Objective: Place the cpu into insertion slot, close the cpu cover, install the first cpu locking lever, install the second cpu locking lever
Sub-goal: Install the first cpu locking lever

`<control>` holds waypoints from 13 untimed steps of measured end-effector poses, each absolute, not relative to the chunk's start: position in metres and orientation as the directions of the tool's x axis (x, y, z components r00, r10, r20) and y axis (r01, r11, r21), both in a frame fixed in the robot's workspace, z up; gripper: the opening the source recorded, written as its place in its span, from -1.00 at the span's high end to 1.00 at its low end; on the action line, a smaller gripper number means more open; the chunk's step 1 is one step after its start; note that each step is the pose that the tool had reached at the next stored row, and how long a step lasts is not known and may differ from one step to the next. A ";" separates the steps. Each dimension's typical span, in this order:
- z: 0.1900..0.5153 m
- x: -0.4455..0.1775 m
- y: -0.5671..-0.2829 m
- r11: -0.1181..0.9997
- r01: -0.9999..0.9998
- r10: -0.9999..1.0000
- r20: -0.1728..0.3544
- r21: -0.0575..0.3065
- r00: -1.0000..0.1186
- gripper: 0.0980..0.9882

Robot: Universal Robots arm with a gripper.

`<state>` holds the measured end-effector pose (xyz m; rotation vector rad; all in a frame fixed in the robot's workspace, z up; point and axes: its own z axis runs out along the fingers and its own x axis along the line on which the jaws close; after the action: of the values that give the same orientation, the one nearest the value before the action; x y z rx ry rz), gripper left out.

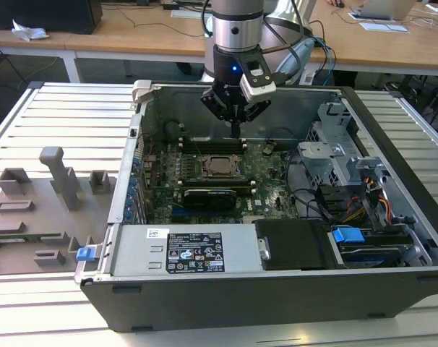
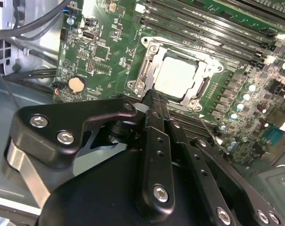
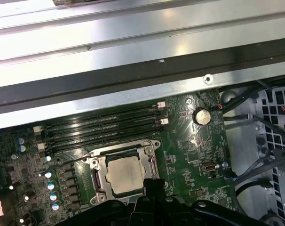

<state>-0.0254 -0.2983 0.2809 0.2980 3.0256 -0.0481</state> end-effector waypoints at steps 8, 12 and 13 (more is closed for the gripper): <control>0.281 -0.025 -0.298 0.990 0.138 0.135 -0.103 -0.022 -0.985 0.98; 0.281 -0.025 -0.298 0.994 0.105 0.103 -0.103 -0.022 -0.989 0.98; 0.281 -0.025 -0.298 0.995 0.098 0.095 -0.103 -0.022 -0.990 0.98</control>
<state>-0.0254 -0.2982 0.2809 0.1474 3.0353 -0.0404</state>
